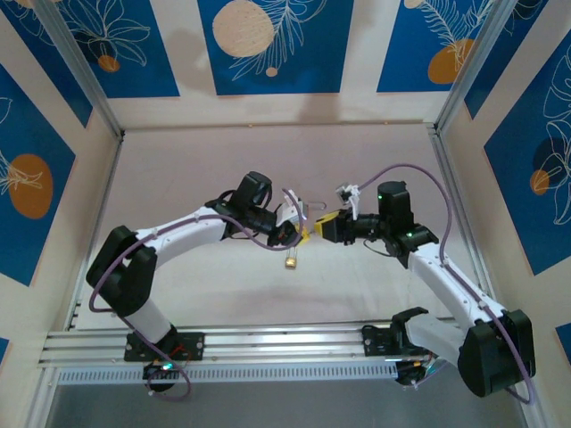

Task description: Unlock with the key

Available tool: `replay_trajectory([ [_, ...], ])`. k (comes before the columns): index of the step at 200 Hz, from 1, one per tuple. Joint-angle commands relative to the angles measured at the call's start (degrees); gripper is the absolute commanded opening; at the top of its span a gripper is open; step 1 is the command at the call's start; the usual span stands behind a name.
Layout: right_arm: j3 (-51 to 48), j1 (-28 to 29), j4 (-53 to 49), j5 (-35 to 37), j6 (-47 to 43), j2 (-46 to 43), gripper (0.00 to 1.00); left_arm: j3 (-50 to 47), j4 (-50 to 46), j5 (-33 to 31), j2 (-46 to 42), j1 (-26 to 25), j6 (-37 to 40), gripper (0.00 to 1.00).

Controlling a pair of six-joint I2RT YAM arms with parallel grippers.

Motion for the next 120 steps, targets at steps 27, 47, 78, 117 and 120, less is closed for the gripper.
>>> replay_trajectory([
  [27,1.8,2.8,-3.7,1.0,-3.5,1.4,0.3,3.0,-10.8,-2.4,-2.7,0.9,11.4,0.0],
  [47,1.7,3.2,-4.1,1.4,-3.8,1.4,0.28,3.6,-12.0,-2.0,-2.5,1.2,12.0,0.0],
  [78,1.8,3.9,-4.4,2.2,-4.0,2.0,0.24,4.3,-12.8,-1.0,-2.3,1.3,11.9,0.0],
  [117,1.7,4.7,-3.7,2.3,-3.8,2.1,0.24,4.7,-12.3,1.7,-1.7,1.5,10.1,0.0],
  [120,1.7,4.7,-3.6,2.3,-3.8,2.1,0.24,4.7,-12.2,1.9,-1.6,1.5,10.0,0.0],
])
